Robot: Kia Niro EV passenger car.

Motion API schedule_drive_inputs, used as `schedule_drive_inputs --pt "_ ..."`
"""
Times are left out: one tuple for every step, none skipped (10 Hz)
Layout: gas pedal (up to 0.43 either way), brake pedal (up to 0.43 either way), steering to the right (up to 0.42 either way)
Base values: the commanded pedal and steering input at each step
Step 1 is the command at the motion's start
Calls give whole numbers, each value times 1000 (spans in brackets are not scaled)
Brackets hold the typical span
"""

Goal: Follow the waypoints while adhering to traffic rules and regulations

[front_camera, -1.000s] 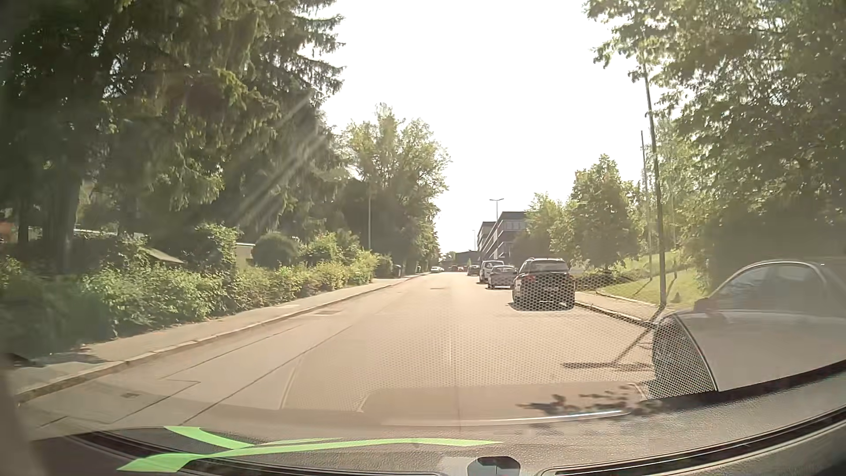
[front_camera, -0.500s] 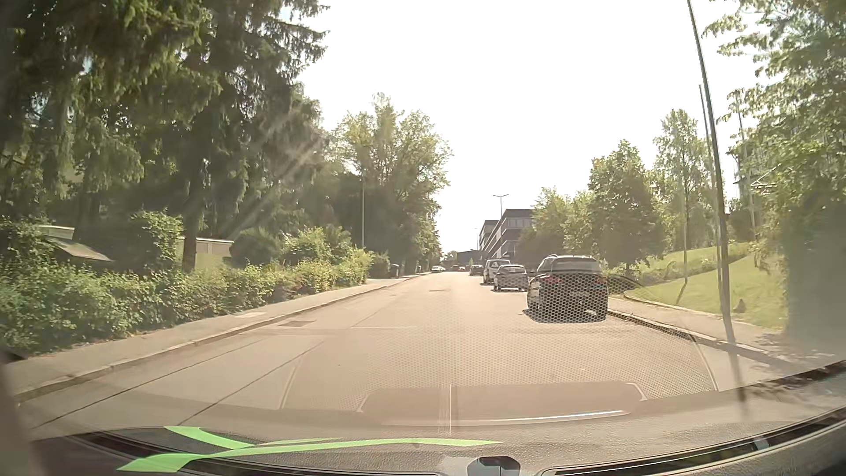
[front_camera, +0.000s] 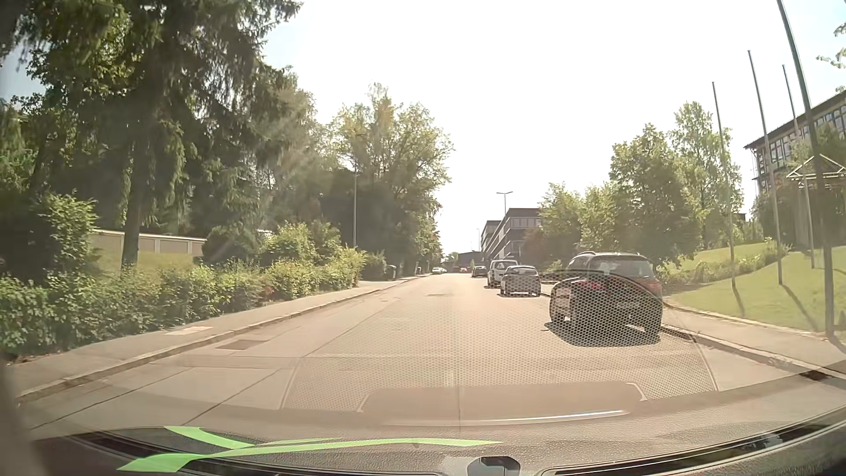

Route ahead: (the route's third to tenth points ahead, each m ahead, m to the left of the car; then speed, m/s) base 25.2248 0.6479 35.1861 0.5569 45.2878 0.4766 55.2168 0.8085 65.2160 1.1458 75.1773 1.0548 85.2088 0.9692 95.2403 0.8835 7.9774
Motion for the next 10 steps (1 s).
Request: schedule_drive_inputs --pt "189 0 -5" --pt "189 0 -6" --pt "189 0 -6" --pt "189 0 -6" --pt "189 0 -5" --pt "189 0 -5" --pt "189 0 -5" --pt "189 0 -5" --pt "189 0 -5" --pt "189 0 -5"
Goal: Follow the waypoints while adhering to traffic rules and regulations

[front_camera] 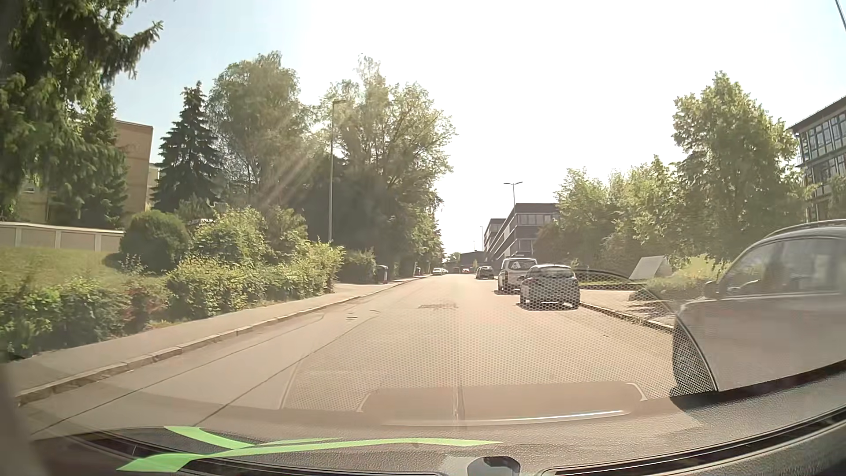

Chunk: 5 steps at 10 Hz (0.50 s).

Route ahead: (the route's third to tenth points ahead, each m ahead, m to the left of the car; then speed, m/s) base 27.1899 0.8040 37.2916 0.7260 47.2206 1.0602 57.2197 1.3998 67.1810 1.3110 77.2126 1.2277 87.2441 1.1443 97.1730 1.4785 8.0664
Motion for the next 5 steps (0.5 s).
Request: schedule_drive_inputs --pt "189 0 -5" --pt "189 0 -5" --pt "189 0 -5" --pt "189 0 -5" --pt "189 0 -5"
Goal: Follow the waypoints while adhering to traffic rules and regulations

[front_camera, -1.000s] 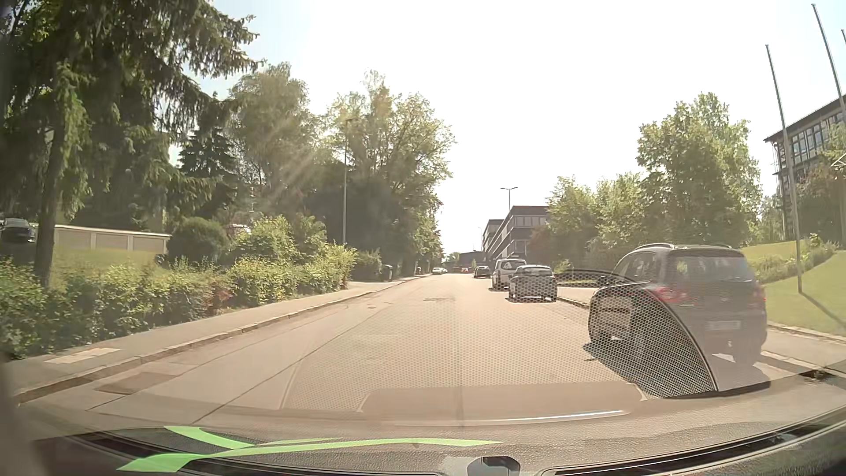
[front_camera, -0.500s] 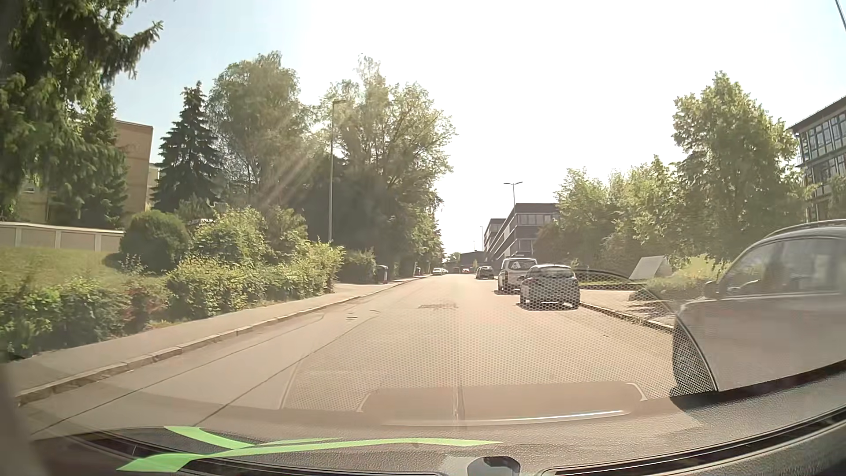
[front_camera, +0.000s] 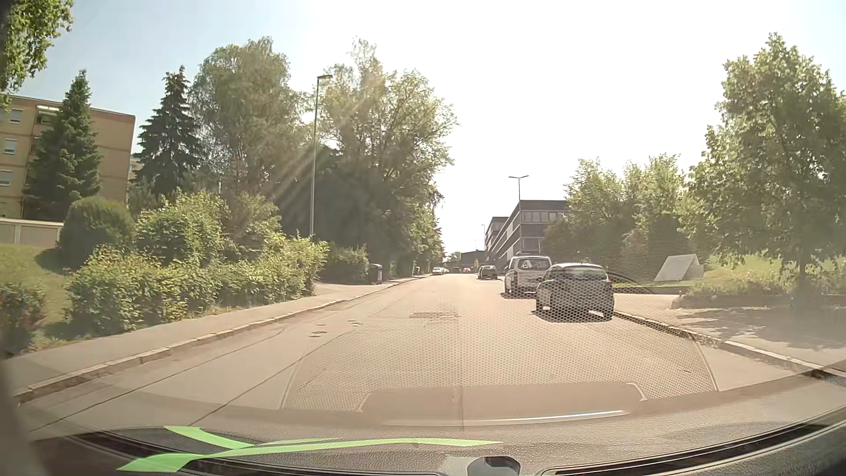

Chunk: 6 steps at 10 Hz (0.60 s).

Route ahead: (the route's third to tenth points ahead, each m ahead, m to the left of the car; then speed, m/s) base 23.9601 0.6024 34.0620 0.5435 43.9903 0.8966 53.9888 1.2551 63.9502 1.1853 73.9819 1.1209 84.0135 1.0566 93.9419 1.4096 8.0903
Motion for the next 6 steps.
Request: schedule_drive_inputs --pt "189 0 -4" --pt "189 0 -4" --pt "189 0 -4" --pt "189 0 -4" --pt "189 0 -4" --pt "189 0 -3"
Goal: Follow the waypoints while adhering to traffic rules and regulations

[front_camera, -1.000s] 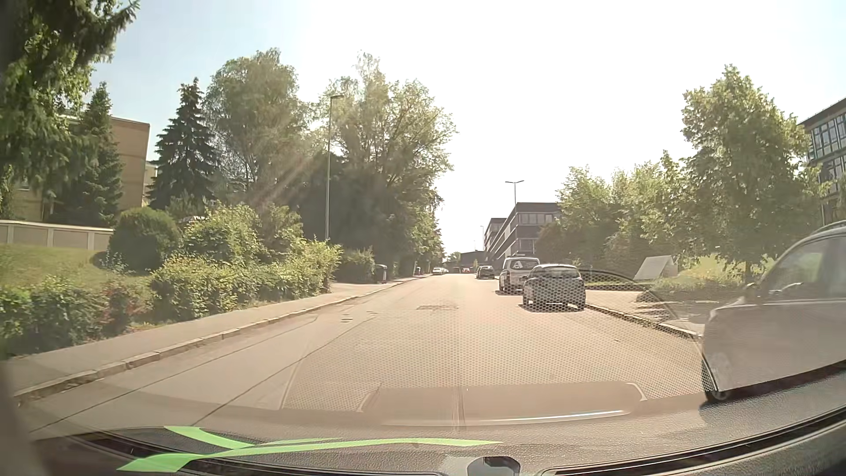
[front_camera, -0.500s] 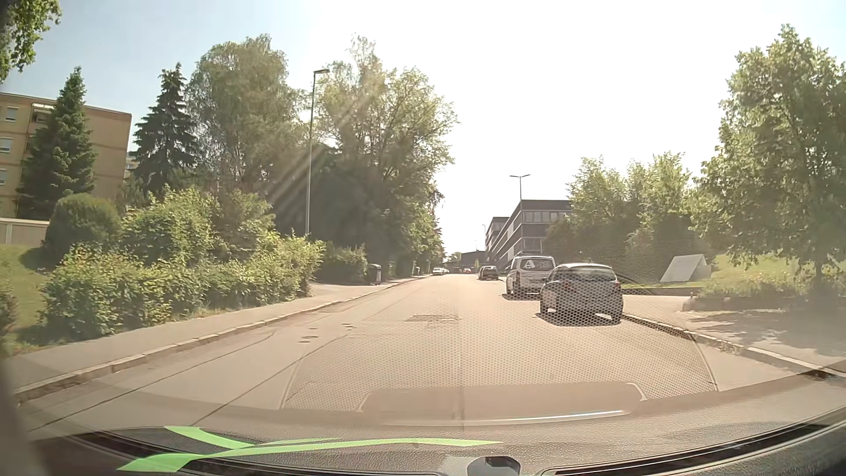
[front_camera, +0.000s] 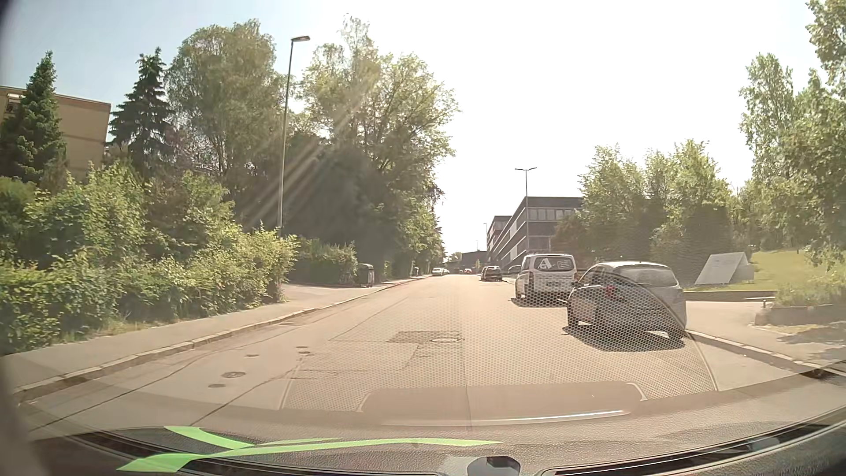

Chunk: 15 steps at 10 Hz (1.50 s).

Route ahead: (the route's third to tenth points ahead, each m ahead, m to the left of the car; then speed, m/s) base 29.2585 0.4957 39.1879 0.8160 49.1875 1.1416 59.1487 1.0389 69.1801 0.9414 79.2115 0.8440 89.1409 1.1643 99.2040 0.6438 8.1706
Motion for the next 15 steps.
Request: schedule_drive_inputs --pt "189 0 -1" --pt "189 0 0" --pt "189 0 1" --pt "189 0 2" --pt "189 0 2" --pt "189 0 2" --pt "189 0 1" --pt "189 0 2" --pt "189 0 1" --pt "189 0 2" --pt "189 0 3" --pt "189 0 4" --pt "189 0 5" --pt "197 0 5" --pt "197 0 6"
